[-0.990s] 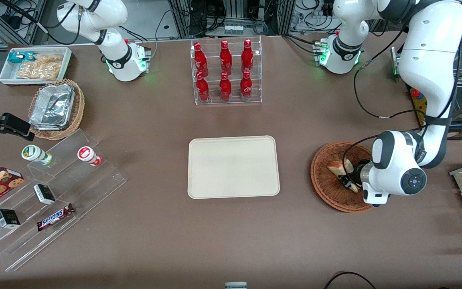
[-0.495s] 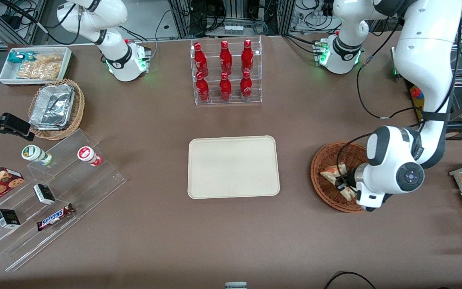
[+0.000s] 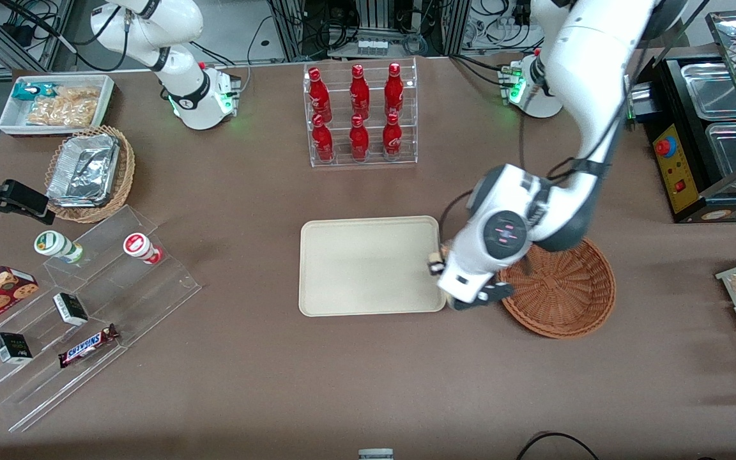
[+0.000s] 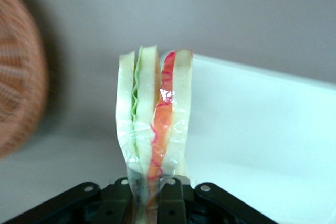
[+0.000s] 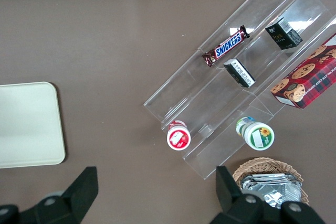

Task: Place sandwich from basket to tray
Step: 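Carry the sandwich with the left gripper over the cream tray and lower it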

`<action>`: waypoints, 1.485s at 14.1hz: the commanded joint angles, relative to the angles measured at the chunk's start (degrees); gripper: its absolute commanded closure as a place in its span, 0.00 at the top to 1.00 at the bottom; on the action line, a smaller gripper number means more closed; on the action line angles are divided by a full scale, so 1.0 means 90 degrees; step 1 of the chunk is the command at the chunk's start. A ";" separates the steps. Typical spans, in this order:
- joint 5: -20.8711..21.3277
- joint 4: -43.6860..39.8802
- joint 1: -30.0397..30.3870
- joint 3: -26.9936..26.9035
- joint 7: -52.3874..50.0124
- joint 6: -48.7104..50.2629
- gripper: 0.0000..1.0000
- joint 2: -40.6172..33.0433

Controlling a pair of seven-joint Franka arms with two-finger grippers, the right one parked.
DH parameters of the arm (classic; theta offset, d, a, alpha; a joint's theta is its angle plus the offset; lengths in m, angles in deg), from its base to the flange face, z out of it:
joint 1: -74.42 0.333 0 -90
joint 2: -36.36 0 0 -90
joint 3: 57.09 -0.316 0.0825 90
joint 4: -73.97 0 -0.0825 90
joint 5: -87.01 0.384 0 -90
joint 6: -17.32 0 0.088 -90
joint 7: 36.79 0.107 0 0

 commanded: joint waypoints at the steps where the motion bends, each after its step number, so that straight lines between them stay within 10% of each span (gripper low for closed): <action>1: 0.0000 -0.0310 -0.0533 -0.0107 0.0056 -0.0194 0.13 0.0470; 9: 0.0000 -0.1414 -0.1228 -0.0127 -0.0501 -0.0440 0.21 0.1487; 13: 0.0029 -0.1414 -0.1296 -0.0146 -0.0511 -0.0459 1.00 0.1517; 21: 0.0225 -0.1434 -0.0877 -0.0761 -0.0462 0.0318 1.00 -0.0003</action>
